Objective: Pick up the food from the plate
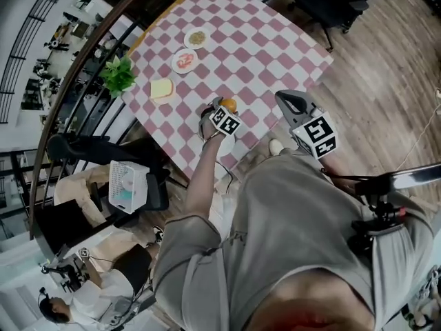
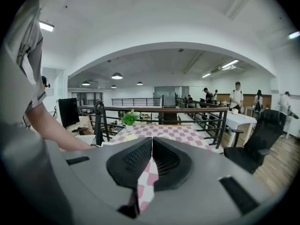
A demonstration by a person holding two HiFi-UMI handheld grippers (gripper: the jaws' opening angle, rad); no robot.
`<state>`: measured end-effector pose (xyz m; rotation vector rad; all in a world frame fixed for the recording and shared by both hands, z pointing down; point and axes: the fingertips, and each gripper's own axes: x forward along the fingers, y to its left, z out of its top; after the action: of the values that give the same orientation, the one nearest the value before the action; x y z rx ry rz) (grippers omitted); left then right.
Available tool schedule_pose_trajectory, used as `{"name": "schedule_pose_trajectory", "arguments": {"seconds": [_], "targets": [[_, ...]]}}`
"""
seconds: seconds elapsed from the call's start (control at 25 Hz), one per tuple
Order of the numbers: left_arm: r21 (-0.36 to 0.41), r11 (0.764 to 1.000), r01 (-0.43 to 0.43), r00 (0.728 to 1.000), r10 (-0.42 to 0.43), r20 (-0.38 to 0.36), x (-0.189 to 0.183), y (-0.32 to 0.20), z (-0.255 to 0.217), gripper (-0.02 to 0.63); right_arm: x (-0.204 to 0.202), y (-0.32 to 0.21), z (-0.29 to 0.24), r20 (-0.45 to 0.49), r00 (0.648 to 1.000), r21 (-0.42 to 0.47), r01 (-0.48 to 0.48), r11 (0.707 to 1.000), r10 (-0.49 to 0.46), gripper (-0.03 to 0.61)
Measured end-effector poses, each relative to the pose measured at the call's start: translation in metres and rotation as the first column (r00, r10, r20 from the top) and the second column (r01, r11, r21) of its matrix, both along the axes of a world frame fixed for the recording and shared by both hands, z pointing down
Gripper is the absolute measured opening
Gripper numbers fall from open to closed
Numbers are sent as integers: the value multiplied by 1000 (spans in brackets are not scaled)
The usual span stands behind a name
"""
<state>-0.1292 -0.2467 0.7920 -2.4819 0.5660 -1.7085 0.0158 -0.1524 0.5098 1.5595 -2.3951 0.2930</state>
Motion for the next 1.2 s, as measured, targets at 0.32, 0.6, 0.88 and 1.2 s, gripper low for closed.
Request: {"name": "schedule_pose_trajectory", "arguments": {"seconds": [0.32, 0.6, 0.88, 1.2], "targets": [[-221, 975, -20, 989, 51, 137, 9, 13, 83, 360, 29, 10, -3, -9, 997, 1, -82, 997, 82, 15], [-299, 954, -25, 977, 86, 194, 15, 18, 113, 362, 44, 20, -5, -21, 994, -7, -110, 994, 110, 15], [-324, 945, -46, 983, 101, 155, 13, 23, 120, 362, 59, 26, 7, -23, 991, -25, -132, 991, 131, 15], [-298, 952, -69, 977, 124, 171, 14, 21, 121, 411, 44, 19, 2, -3, 997, -2, -72, 997, 72, 15]]}}
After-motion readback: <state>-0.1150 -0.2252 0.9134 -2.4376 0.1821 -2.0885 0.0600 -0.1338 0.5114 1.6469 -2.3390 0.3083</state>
